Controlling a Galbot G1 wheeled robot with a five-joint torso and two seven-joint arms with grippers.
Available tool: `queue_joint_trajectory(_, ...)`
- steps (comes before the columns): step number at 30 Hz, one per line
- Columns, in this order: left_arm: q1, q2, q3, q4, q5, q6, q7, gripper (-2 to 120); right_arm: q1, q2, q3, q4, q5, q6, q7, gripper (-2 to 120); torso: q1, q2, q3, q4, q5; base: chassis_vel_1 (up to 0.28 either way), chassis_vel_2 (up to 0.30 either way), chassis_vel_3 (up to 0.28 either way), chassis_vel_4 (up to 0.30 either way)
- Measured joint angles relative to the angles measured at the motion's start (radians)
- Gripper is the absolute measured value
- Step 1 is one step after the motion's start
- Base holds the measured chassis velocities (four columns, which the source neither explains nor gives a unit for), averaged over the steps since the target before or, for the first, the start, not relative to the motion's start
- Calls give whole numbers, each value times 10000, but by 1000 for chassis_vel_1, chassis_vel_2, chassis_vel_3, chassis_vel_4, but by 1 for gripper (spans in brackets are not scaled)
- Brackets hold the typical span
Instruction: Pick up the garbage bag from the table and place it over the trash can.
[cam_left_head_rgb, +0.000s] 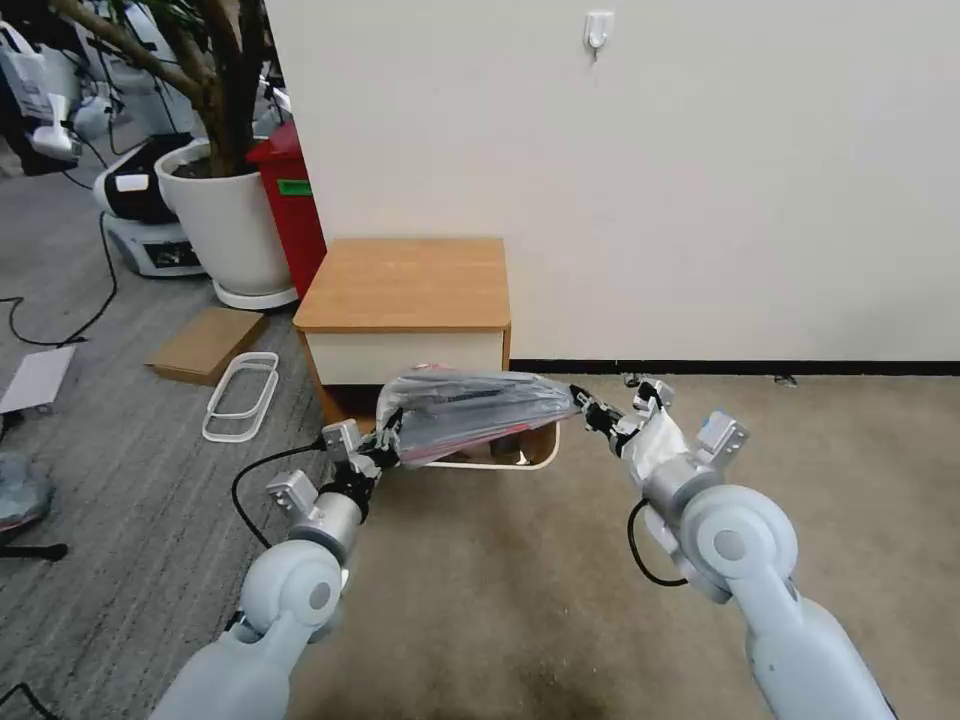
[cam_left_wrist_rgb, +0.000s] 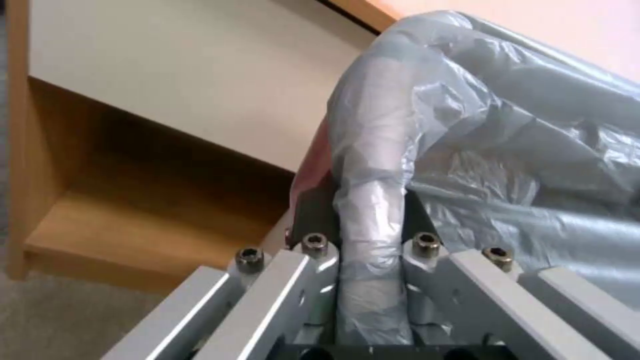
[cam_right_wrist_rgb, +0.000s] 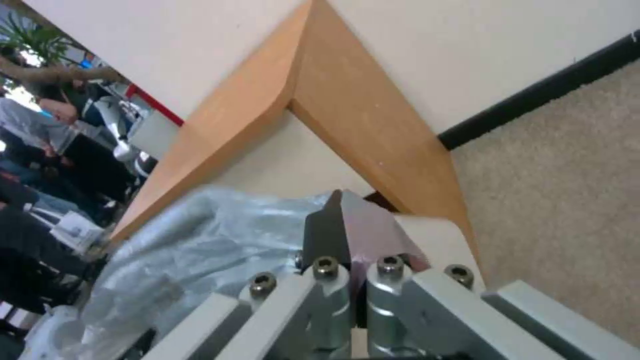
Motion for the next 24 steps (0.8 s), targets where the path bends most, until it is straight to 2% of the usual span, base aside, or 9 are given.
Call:
queue_joint_trajectory(6,-146,-215,-51,14,-293,-31,-678,7,-661,314,-86,323,-305,-18,12,0,-1,0,0,0,-1,0,0,0,0)
queue_joint_trajectory(14,-164,-387,-74,-42,-593,10,-1077,7,-1658,669,-704,437,-1277,244,-385,0,0,0,0,-1,-1,0,0,0,0)
queue_joint_trajectory(19,-101,-332,-152,-230,-830,306,-1172,7,-1912,776,-1113,139,-1868,526,-642,0,0,0,0,-1,-1,0,0,0,0)
queue_joint_trajectory(24,128,-112,-414,-682,-1238,1007,-1215,7,-1531,791,-1188,-774,-2225,987,-822,0,0,0,0,1,0,0,0,0,0)
